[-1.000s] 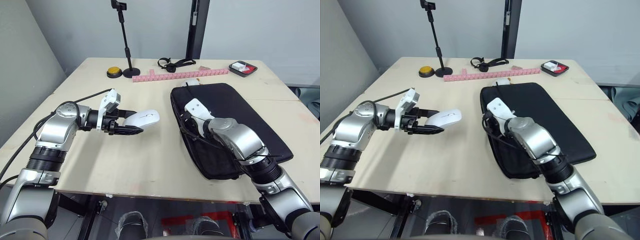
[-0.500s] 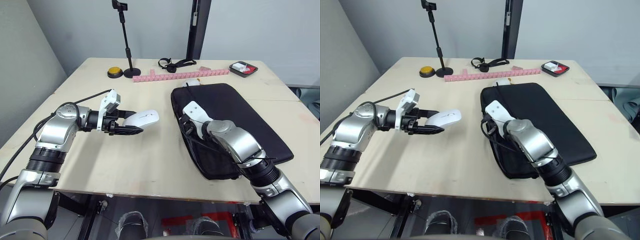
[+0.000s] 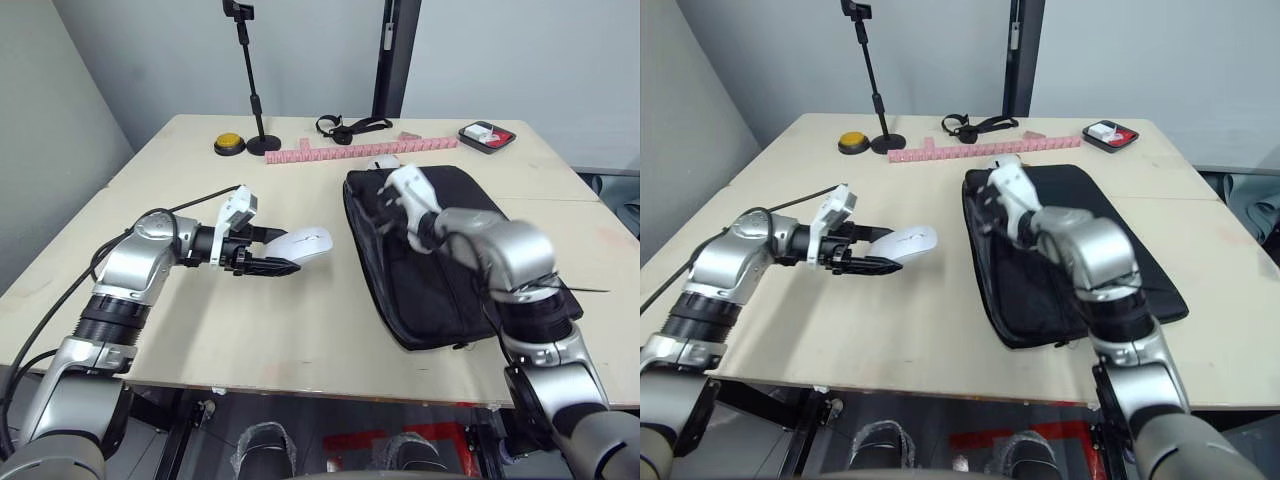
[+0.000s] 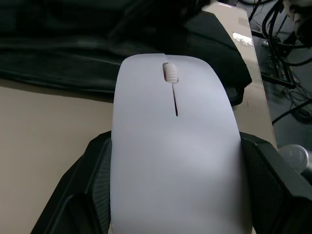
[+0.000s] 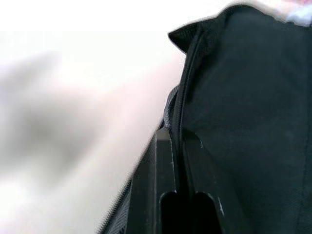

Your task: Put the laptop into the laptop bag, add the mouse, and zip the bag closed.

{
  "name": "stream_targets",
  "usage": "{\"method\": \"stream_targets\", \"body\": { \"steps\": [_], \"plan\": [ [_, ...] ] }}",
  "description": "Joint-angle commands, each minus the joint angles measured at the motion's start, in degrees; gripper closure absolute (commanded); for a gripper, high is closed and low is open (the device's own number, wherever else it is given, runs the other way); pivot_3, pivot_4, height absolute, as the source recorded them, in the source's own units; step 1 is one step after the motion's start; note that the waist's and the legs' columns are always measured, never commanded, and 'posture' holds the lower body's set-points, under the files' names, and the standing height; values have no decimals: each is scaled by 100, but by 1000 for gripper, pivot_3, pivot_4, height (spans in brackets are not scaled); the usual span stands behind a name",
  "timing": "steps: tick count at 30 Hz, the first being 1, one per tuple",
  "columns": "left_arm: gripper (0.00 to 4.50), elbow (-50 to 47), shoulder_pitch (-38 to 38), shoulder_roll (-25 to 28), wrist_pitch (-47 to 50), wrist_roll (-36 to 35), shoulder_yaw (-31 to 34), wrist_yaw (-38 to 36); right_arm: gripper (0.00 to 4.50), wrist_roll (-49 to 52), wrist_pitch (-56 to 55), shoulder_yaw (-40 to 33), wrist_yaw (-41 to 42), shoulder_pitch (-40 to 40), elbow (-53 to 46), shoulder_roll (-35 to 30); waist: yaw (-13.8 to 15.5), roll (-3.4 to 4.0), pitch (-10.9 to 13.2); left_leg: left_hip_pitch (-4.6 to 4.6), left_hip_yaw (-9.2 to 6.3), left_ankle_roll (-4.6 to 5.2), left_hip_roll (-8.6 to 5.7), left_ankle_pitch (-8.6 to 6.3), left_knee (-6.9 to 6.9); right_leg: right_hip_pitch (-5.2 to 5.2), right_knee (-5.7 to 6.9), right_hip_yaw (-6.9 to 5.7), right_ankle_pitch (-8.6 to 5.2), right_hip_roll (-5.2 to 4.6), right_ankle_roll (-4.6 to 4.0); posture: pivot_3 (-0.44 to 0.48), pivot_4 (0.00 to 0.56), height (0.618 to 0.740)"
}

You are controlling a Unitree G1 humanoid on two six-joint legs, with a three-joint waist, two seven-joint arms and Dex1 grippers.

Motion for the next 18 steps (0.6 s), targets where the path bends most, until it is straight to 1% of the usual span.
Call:
{"method": "stream_targets", "body": {
  "steps": [1, 4, 7, 10, 14, 18],
  "plan": [
    [1638, 307, -280, -190, -226, 143, -48, 131, 4484, 582, 334, -630, 321, -448, -549, -135, -11, 0, 0, 1, 0, 0, 1, 0, -3, 1, -2, 0, 0, 2, 0, 0, 150, 733],
    [1638, 615, -425, -407, -412, 317, -137, 225, 4484, 817, 432, -1043, 417, -682, -506, -390, 8, 0, 0, 0, -1, -1, 1, 1, -7, 1, -4, -2, 0, 3, 0, 0, 150, 733],
    [1638, 905, -500, -546, -843, 765, -453, 353, 4484, 945, 495, -1402, 371, -736, -400, -482, 34, 0, 0, -1, -1, -1, 0, 1, -8, 2, -6, -2, 0, 2, 0, 0, 150, 733],
    [1638, 1335, -699, -911, -1037, 931, -483, 673, 4484, 971, 457, -1402, 267, -614, -394, -512, 74, 0, 0, -1, -2, 0, 0, 1, -8, 3, -7, -3, 1, 1, 0, 0, 150, 733],
    [1638, 1536, -815, -1269, -1144, 904, -411, 720, 4484, 1078, 420, -1299, 248, -548, -448, -552, 108, 0, 0, -1, -2, 2, -1, 2, -4, 6, -5, -2, 2, 0, 0, 0, 150, 733],
    [1638, 2073, -1089, -1679, -1361, 973, -304, 1083, 4484, 1256, 404, -1428, 295, -666, -394, -584, 110, -1, 0, -1, -2, 2, -1, 2, -5, 5, -5, -2, 2, 0, 0, 0, 150, 733]
  ]
}}
